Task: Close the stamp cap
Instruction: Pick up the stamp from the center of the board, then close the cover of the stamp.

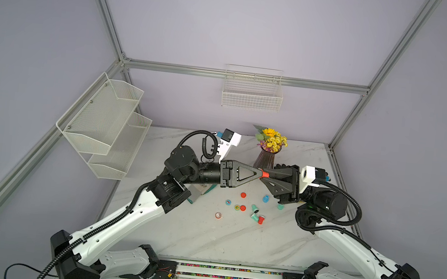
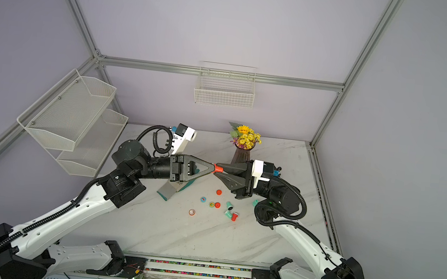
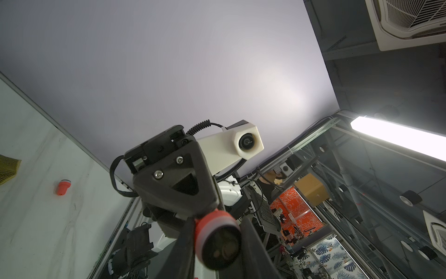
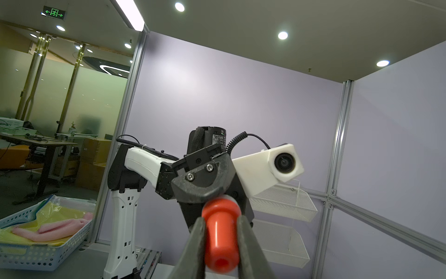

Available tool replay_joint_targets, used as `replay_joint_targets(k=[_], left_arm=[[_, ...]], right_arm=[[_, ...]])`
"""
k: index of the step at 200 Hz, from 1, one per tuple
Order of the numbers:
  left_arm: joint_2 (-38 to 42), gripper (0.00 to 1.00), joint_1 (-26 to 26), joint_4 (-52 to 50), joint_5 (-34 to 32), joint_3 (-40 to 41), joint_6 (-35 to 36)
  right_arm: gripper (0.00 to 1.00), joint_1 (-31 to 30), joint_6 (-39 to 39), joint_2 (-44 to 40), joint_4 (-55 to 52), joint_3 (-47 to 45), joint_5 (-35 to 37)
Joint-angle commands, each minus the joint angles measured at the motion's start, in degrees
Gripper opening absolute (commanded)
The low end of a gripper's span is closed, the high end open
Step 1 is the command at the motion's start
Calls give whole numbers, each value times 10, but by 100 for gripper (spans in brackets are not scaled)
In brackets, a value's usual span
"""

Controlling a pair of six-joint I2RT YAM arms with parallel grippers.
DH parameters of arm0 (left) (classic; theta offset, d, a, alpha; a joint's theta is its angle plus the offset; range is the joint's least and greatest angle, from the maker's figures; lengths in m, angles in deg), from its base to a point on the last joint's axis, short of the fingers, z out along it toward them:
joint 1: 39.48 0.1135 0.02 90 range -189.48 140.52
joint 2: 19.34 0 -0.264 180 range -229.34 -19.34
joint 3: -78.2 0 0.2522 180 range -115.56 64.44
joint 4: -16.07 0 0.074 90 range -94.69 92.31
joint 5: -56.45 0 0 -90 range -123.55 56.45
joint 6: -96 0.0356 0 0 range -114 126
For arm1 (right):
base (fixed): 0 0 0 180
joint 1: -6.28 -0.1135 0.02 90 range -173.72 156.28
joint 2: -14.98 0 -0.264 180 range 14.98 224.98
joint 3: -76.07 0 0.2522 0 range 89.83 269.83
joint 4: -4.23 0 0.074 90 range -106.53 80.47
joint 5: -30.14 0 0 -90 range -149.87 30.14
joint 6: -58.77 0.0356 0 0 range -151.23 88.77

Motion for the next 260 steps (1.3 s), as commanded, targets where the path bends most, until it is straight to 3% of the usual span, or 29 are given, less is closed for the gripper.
replay_joint_targets(k=[1,42,57,89,118,136,161,195,260], left_arm=[[0,11,-1,26,13,-14,-2],[-4,11,-1,28,15,-16,-3],[-4,10,-1,27,15,-16,-2],[-3,11,-1,24,15,-15,1],[12,33,4,-38,-15,-19,48],[28,53,13,-76,-35,-22,74],[57,66,35,-140,-72,-24,116],[103,70,57,-290,-176,-36,188],[117,70,64,-471,-354,-24,259]], right_arm=[[25,-2,9,2,2,15,-3],[25,-3,3,-2,-9,15,-3],[10,-3,0,-3,-13,18,-7],[3,-3,-4,-6,-26,17,0],[0,-3,-14,-19,-56,12,19],[0,-3,-41,-41,-120,9,39],[0,-3,-68,-71,-206,7,68],[0,-3,-89,-110,-344,12,108],[0,-3,-62,-127,-734,113,314]])
